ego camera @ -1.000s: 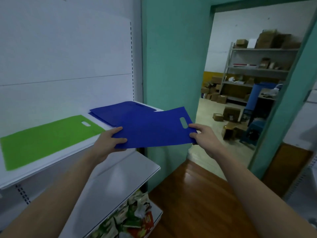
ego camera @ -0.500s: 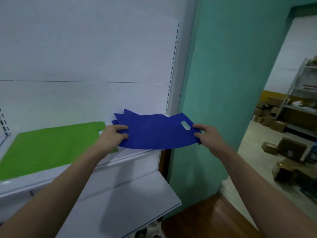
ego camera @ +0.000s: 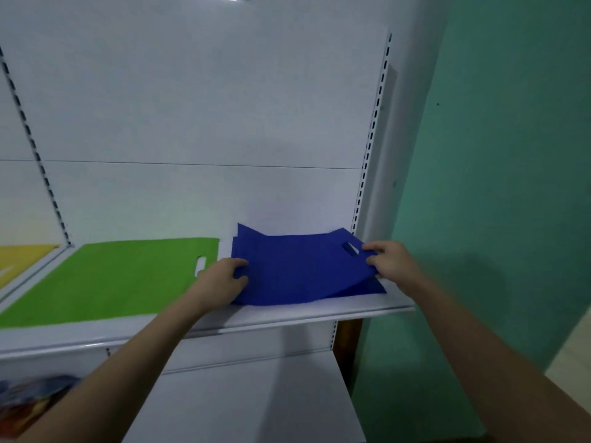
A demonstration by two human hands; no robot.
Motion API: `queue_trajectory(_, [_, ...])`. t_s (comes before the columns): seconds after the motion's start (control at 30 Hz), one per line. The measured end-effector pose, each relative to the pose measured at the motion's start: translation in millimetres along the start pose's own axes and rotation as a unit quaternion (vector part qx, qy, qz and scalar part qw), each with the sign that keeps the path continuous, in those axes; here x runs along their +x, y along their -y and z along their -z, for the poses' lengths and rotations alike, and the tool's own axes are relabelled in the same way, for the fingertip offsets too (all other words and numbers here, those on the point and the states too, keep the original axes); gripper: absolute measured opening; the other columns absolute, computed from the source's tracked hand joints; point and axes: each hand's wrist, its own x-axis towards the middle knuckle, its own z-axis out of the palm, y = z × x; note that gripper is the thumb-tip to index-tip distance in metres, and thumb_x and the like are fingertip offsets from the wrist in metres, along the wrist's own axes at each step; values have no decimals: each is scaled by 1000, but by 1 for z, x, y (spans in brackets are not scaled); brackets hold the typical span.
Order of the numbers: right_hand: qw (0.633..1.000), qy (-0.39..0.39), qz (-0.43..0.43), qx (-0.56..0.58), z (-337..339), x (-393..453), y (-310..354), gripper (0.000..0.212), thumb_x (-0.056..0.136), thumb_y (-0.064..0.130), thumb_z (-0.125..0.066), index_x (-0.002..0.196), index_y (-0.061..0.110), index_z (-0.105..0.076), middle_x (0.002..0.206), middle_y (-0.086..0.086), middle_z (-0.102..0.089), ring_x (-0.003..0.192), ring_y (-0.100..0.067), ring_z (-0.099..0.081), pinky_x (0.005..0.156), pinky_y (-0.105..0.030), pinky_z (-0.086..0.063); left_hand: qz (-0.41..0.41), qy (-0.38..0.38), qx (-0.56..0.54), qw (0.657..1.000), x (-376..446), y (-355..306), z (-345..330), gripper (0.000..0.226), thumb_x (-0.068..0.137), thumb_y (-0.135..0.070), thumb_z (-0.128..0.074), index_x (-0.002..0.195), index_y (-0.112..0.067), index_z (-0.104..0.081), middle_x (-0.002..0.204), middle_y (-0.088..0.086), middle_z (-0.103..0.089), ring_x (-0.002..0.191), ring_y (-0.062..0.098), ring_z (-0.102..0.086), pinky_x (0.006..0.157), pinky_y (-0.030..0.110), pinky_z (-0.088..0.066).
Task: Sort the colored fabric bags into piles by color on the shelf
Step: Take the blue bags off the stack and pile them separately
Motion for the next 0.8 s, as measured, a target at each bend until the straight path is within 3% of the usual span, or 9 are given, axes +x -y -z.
queue_trajectory(0.3, [997, 61, 14, -48, -1, 25, -7, 36, 96, 0, -50, 132, 3, -54, 122, -14, -57, 100, -28, -60, 72, -34, -53, 51, -71, -2, 996, 4, 1, -10, 44, 92, -14, -60, 136, -10, -57, 136, 11, -57, 122, 27, -52, 103, 32, -40])
queue_trajectory(0.43, [989, 55, 31, -132, -7, 27, -15, 35, 95, 6, -57, 129, 5, -58, 124, -10, -59, 102, -24, -60, 88, -38, -54, 64, -61, 72, 993, 8, 2, -13, 41, 92, -21, -58, 133, -13, -60, 134, 12, -58, 124, 30, -49, 106, 33, -37])
queue_trajectory(0.6, [980, 63, 50, -183, -9, 23, -19, 34, 94, 12, -58, 128, 7, -61, 123, -10, -60, 99, -23, -62, 87, -34, -53, 83, -53, 52, 994, 12, -4, -14, 38, 92, -13, -56, 129, -4, -62, 132, 18, -58, 116, 32, -55, 100, 33, -43])
queue_trajectory(0.7, [973, 66, 58, -212, -5, 20, -16, 28, 96, 15, -54, 120, 6, -64, 124, -17, -60, 108, -30, -60, 94, -39, -51, 97, -56, 39, 993, 11, -10, -10, 47, 93, -13, -56, 139, -4, -52, 143, 18, -49, 125, 32, -52, 104, 34, -42])
queue_trajectory(0.8, [970, 69, 61, -224, 1, 19, -14, 32, 97, 15, -52, 126, 8, -60, 129, -15, -57, 112, -30, -57, 98, -41, -48, 92, -79, 32, 992, 6, -16, -6, 50, 94, -15, -56, 142, -7, -49, 148, 15, -44, 132, 31, -45, 107, 35, -37])
